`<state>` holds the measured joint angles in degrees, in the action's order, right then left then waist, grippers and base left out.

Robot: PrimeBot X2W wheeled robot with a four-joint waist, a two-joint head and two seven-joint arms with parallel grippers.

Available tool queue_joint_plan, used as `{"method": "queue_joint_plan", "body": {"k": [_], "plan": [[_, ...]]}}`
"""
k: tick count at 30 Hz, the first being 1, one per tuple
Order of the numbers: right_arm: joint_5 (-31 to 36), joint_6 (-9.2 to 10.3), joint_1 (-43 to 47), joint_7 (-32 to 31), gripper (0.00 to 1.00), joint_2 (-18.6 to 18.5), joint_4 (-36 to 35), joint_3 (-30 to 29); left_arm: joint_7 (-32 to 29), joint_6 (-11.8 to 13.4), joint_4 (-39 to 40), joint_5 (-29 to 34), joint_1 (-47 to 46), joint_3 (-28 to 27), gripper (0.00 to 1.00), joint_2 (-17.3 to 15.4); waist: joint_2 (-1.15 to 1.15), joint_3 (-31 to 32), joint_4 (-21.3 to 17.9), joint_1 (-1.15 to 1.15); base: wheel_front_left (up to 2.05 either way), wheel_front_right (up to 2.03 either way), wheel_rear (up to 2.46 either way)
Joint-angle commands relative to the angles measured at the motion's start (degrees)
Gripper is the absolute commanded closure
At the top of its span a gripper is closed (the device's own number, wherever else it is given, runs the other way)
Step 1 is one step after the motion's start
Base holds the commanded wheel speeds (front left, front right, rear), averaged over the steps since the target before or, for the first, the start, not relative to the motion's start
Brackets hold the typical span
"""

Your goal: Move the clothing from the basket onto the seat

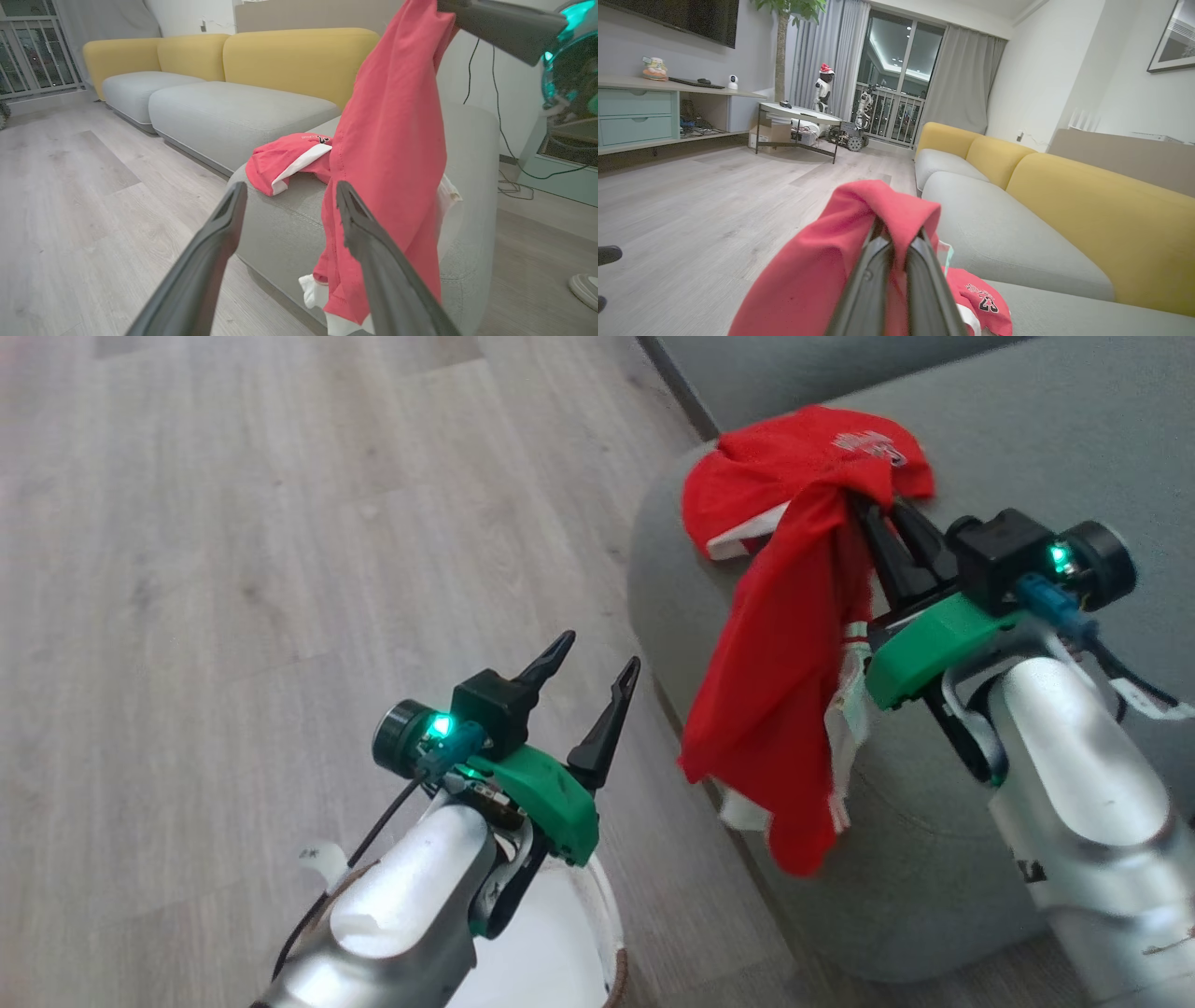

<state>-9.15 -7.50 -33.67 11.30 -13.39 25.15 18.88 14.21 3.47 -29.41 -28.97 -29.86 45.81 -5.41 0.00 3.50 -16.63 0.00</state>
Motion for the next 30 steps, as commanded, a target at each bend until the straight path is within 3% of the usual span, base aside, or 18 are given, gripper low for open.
{"method": "queue_joint_plan", "body": {"k": [1, 7, 16, 30], "plan": [[-0.72, 0.01, -1.84, -0.81, 1.0, -0.46, -3.85, 0.05, 0.75, -0.24, 1.56, 0.52, -1.66, -1.93, 0.0, -0.37, 0.0, -1.23, -2.56, 0.0, 0.0, 0.0, 0.0], [-2.12, 0.01, -0.82, -3.3, 1.0, -2.34, -8.36, -0.71, 0.77, -0.62, 1.83, 2.16, -0.75, -2.08, 0.0, 0.78, 0.0, -2.84, -4.67, 0.0, 0.0, 0.0, 0.0], [-2.79, 0.01, -4.1, -4.71, 1.0, -5.34, -8.82, -1.35, 0.78, -1.16, 3.03, 4.21, 0.51, -2.9, 0.0, 1.49, 0.0, -5.08, -2.9, 0.0, 0.0, 0.0, 0.0], [-3.06, 0.01, -23.41, -4.48, 1.0, -12.34, 0.95, -8.41, 0.78, -1.9, 7.54, 9.06, -0.29, -4.11, 0.0, 0.39, 0.0, -15.01, 3.94, 0.0, 0.0, 0.0, 0.0]]}}
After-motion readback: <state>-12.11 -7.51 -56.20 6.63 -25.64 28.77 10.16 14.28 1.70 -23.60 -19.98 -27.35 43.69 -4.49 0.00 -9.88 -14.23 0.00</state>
